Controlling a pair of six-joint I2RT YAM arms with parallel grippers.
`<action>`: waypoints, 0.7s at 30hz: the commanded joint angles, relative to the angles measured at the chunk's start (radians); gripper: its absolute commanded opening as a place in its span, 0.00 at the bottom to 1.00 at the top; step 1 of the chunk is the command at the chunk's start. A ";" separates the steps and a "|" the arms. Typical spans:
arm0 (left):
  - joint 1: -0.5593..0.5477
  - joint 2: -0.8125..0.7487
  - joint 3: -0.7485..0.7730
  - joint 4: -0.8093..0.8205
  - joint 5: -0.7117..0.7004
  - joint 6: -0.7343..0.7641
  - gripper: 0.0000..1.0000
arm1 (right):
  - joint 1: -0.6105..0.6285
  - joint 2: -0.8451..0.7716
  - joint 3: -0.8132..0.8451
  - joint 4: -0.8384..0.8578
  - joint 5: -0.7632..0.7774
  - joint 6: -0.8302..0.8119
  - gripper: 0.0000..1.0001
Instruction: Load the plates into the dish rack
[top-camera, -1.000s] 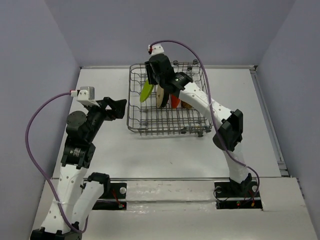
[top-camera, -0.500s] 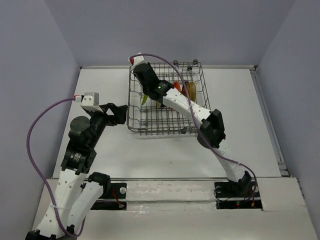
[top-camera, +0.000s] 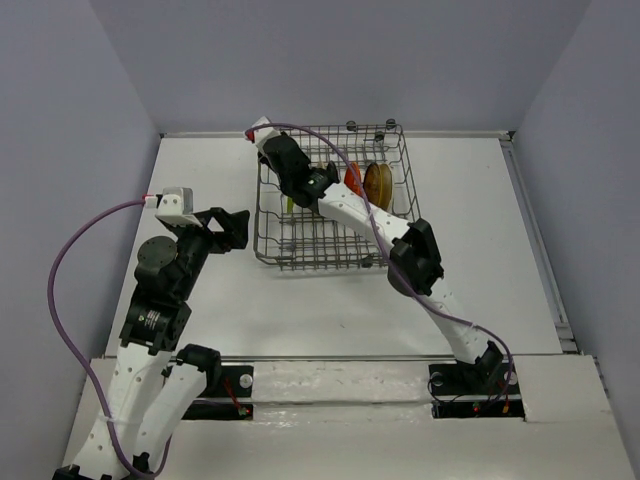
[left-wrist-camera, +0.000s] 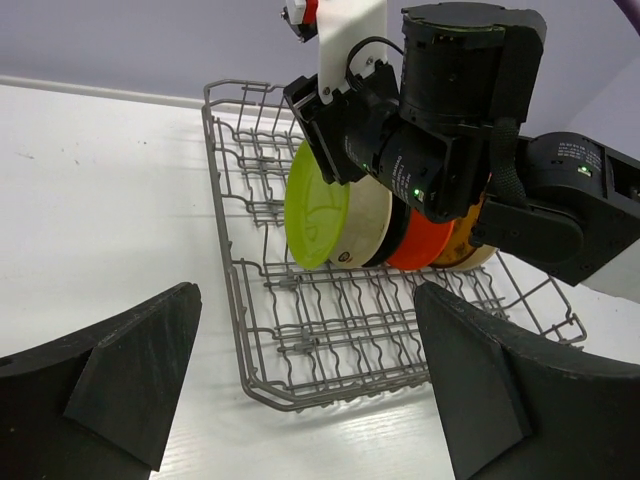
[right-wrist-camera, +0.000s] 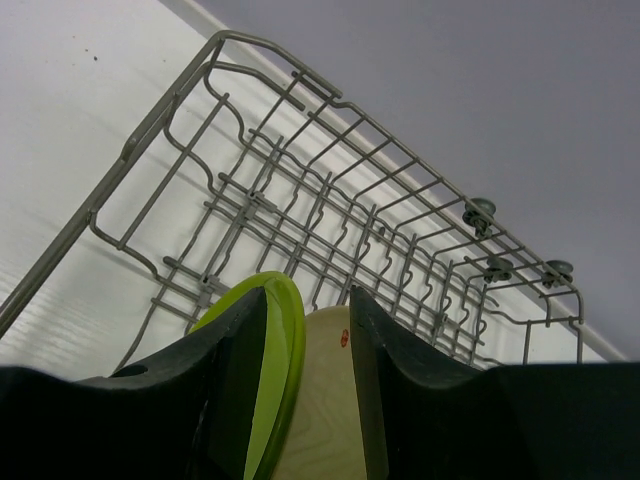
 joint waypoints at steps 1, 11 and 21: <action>-0.005 -0.002 0.009 0.026 -0.013 0.015 0.99 | 0.006 -0.018 0.007 0.106 -0.016 -0.073 0.07; -0.005 -0.002 0.007 0.026 -0.043 0.014 0.99 | 0.006 -0.020 -0.025 0.126 0.016 -0.135 0.07; -0.005 0.003 0.006 0.029 -0.040 0.014 0.99 | 0.006 -0.030 -0.045 0.145 0.047 -0.150 0.07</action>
